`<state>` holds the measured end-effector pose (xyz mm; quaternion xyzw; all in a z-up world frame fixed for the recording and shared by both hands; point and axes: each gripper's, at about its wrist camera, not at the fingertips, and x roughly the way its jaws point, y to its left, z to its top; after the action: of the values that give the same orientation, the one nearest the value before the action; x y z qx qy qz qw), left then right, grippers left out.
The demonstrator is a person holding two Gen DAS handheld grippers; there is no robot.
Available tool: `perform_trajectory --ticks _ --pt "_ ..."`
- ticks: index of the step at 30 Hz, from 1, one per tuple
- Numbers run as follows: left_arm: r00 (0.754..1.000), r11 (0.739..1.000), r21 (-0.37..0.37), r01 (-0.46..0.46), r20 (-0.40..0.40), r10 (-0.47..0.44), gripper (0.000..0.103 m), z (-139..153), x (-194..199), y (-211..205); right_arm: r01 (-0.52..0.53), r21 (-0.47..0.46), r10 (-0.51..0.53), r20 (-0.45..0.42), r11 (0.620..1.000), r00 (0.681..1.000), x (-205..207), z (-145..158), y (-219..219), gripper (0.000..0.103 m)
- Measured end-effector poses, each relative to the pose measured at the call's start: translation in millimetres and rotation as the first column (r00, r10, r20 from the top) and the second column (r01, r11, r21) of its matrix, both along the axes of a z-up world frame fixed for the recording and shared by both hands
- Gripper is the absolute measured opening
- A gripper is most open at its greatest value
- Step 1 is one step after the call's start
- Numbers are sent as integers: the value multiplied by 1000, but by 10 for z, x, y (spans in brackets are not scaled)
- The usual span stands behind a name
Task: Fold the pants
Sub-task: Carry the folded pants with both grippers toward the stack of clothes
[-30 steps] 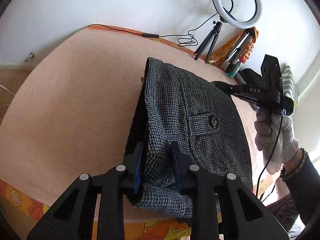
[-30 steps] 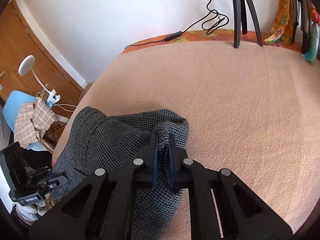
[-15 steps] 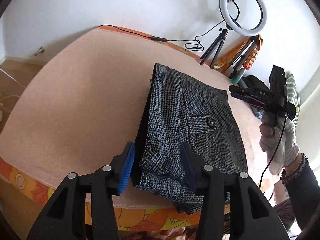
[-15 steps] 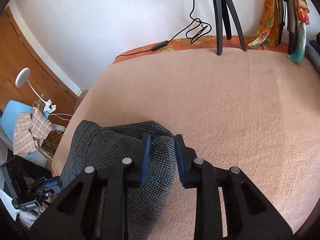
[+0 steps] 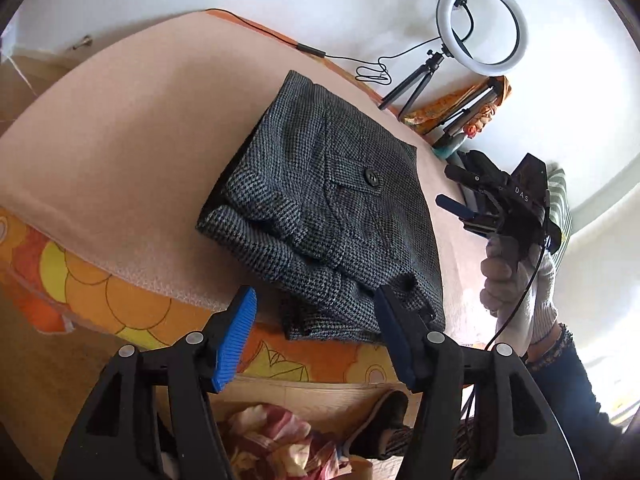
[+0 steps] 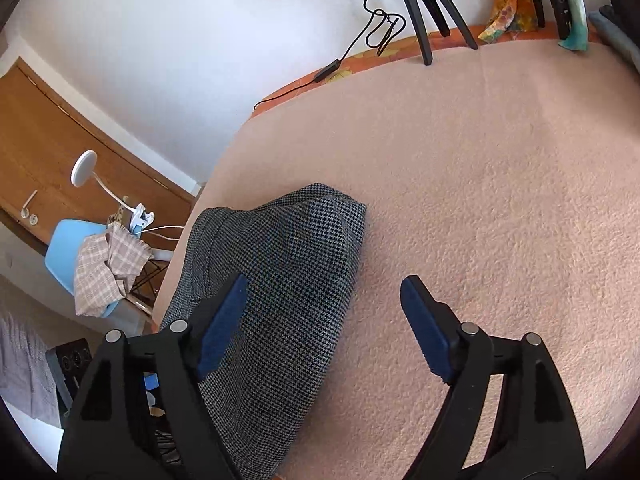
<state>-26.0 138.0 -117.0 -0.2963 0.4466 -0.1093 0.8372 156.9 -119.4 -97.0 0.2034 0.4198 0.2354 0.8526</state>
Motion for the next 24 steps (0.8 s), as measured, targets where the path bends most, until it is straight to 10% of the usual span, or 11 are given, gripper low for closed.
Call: perform_trajectory --ticks 12,16,24 --pt "997 981 -195 -7 -83 -10 61 -219 222 -8 10 151 8 -120 988 993 324 -389 180 87" --pt "997 993 -117 28 -66 -35 73 -177 336 -190 7 198 17 -118 980 993 421 -448 220 87" --pt "999 998 -58 22 -43 -24 64 -171 397 -273 -31 158 46 -90 987 995 415 -410 475 75"
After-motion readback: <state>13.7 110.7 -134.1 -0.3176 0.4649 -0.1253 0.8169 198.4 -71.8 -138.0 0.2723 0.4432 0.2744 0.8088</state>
